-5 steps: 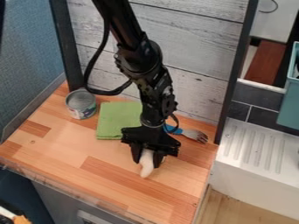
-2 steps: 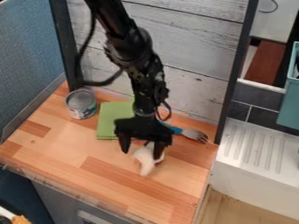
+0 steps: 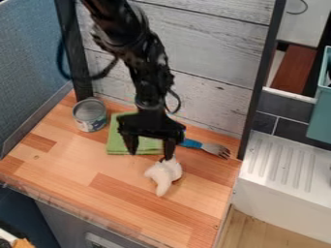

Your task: Move the white object to the right side of the table

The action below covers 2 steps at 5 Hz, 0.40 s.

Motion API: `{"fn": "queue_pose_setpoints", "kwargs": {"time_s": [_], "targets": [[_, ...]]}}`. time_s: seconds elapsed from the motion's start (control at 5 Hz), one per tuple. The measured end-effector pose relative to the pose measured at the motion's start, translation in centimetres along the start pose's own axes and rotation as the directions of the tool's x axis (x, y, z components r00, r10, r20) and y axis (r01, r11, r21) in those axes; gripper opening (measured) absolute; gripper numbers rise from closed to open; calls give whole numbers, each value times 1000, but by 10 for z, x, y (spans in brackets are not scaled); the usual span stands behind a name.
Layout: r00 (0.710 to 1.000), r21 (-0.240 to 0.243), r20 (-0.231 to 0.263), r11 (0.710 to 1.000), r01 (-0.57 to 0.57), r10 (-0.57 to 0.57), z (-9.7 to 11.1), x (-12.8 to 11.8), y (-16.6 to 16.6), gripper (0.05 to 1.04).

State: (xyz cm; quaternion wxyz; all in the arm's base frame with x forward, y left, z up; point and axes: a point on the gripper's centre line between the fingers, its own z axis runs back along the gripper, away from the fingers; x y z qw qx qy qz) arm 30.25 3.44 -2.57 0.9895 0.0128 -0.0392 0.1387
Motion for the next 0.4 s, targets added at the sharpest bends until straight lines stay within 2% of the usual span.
{"fn": "queue_pose_setpoints", "kwargs": {"time_s": [0.2, 0.4], "targets": [[1000, -26, 21, 1000, 12, -12, 18, -1, 6, 1001], [1000, -27, 21, 1000, 8, -8, 19, -1, 7, 1001]]}}
